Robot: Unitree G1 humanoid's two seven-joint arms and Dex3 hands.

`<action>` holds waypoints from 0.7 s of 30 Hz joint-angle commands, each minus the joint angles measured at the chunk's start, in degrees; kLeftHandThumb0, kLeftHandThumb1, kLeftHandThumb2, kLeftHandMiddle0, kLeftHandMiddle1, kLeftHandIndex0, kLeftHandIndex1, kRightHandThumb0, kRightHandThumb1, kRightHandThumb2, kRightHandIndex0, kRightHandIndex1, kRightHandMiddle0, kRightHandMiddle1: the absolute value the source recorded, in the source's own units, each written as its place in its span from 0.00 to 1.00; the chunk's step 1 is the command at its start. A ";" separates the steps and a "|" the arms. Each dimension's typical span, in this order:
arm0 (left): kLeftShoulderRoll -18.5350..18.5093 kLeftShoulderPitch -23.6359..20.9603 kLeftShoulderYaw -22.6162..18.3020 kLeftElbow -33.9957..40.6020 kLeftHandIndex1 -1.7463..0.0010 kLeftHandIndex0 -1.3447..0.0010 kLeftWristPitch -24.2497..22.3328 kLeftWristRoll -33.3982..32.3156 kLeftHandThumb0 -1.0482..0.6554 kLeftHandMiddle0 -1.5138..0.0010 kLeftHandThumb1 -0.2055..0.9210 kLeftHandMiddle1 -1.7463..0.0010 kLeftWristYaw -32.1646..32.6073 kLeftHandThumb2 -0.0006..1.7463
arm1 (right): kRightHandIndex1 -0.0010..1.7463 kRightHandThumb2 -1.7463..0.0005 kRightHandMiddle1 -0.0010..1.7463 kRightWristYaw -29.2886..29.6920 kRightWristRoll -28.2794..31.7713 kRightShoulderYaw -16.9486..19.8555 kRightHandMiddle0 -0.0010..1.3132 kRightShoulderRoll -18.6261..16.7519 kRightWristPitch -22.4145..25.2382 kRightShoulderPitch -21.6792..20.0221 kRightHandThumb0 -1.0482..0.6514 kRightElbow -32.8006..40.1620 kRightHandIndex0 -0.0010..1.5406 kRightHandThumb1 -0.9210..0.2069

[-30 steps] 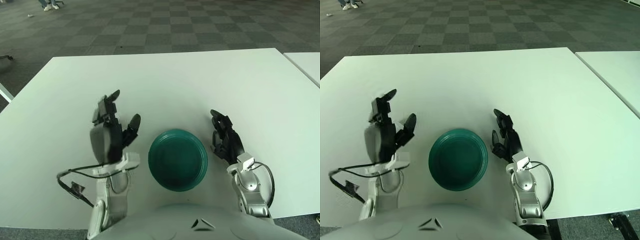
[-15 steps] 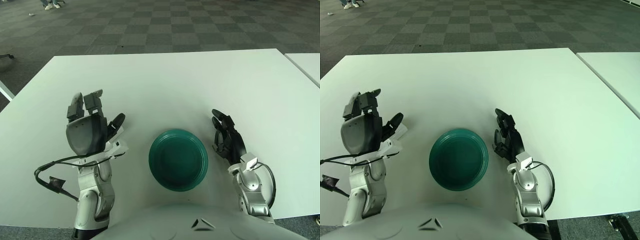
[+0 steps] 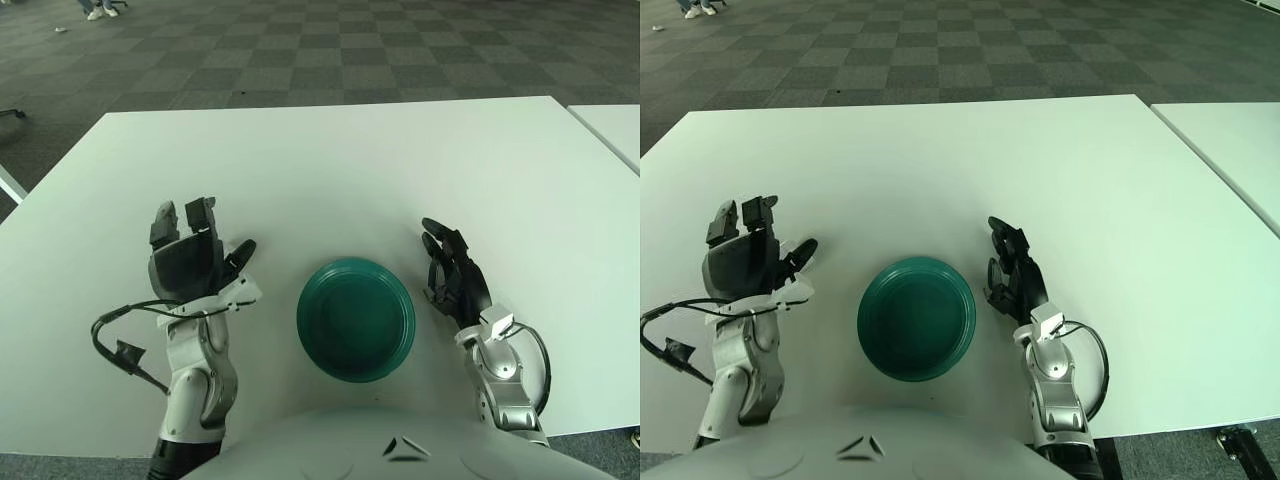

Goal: Put the charger into the plate.

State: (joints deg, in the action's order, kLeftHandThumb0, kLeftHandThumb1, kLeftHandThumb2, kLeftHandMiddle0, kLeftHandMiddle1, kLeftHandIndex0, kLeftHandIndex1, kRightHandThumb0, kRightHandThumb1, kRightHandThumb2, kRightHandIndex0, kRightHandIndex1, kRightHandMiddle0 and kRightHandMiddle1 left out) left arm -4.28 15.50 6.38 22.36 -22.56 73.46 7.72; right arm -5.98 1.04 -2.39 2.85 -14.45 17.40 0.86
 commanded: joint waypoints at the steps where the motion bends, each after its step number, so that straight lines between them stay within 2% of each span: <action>1: -1.15 -0.54 0.45 -0.70 0.57 1.00 -0.90 0.13 0.00 0.91 1.00 0.99 -2.44 0.32 | 0.00 0.53 0.37 -0.28 -0.23 -0.12 0.00 0.34 2.15 1.97 0.18 -2.00 0.12 0.00; 7: -2.30 -0.57 0.72 -1.36 0.60 1.00 -1.61 -0.58 0.00 0.93 1.00 1.00 -4.91 0.33 | 0.00 0.52 0.38 -0.58 0.48 -0.23 0.00 0.14 1.99 2.26 0.19 -1.39 0.12 0.00; 21: -4.74 -1.95 0.38 -4.03 0.59 1.00 -2.87 -3.38 0.00 0.95 1.00 1.00 -7.47 0.34 | 0.01 0.51 0.38 -1.02 1.78 -0.01 0.00 -0.42 2.05 2.67 0.20 -0.90 0.13 0.00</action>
State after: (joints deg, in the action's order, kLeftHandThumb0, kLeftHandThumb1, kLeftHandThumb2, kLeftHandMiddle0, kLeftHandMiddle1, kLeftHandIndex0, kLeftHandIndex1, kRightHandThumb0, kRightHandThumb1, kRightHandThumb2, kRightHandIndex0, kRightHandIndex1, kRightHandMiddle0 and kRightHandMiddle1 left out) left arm -7.89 14.81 7.00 19.19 -24.91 70.41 0.70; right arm -6.73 2.32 -2.45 2.58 -14.69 18.15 1.63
